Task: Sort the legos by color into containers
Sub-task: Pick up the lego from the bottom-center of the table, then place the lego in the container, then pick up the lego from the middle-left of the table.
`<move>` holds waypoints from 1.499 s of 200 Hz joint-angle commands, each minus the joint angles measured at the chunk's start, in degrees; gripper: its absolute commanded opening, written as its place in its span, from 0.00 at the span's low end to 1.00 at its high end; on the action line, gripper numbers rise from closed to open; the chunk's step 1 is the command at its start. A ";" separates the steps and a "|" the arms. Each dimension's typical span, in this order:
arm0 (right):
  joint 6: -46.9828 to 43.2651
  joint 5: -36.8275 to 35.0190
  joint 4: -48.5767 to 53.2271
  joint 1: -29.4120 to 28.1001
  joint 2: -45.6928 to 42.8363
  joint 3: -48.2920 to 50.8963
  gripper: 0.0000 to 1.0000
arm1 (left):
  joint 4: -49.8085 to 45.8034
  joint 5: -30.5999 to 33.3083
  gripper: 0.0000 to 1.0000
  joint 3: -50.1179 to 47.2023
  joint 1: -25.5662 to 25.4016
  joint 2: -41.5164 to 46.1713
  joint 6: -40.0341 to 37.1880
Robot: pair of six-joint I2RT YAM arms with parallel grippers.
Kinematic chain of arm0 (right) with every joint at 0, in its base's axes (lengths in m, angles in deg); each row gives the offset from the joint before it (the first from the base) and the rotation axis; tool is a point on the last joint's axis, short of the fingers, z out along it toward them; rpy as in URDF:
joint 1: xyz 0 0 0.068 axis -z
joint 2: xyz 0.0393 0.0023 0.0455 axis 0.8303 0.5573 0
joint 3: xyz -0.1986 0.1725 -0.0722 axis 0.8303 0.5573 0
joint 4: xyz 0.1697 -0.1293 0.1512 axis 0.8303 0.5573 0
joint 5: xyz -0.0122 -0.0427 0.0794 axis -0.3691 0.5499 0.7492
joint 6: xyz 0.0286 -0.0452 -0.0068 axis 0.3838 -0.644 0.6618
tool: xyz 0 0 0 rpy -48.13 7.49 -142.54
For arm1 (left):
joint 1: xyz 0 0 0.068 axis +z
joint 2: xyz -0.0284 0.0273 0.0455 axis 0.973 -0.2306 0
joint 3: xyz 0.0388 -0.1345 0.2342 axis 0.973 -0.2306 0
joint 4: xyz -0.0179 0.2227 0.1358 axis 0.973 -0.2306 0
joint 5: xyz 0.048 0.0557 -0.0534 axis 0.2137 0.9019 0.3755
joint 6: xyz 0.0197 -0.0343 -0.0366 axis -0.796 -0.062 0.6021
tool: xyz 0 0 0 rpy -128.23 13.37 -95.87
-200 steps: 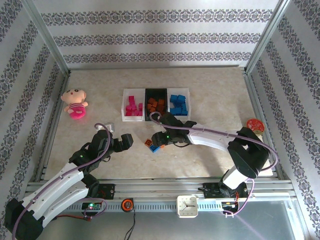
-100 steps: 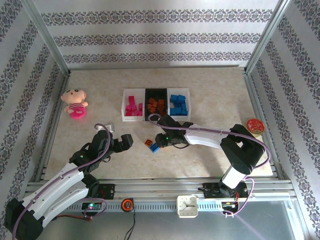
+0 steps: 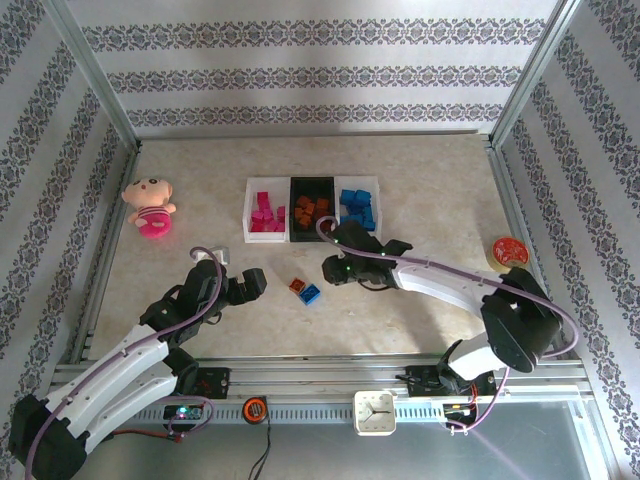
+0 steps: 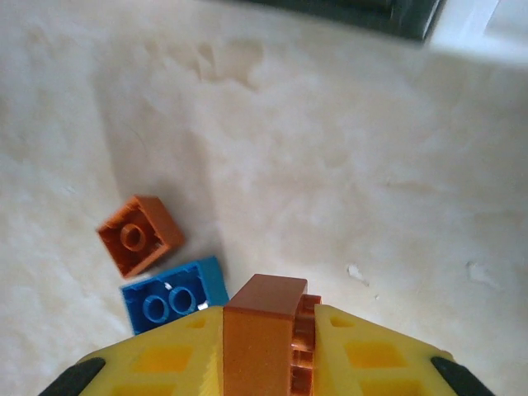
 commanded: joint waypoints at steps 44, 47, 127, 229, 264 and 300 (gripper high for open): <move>-2.88 -3.77 -1.86 5.41 10.03 -19.91 0.26 | 0.90 -0.99 1.00 0.55 0.46 -0.81 0.37; -2.87 -4.02 -1.87 5.68 11.13 -20.97 0.26 | 0.83 -1.12 1.00 0.57 0.44 -0.84 0.28; -2.36 -8.40 1.16 8.75 32.78 -42.25 0.28 | -0.81 -2.82 1.00 1.44 0.46 -2.08 -0.60; -1.41 -6.46 -3.16 8.58 17.84 -26.00 0.58 | 3.28 -8.15 0.88 7.56 -1.62 -16.41 -6.06; 0.60 -6.69 -6.22 9.13 8.09 -14.17 0.58 | -1.49 -1.05 0.79 14.12 -7.76 -28.69 -8.60; 1.48 -6.88 -7.22 10.26 1.43 -7.89 0.58 | -4.64 0.83 0.79 15.76 -10.92 -34.20 -9.07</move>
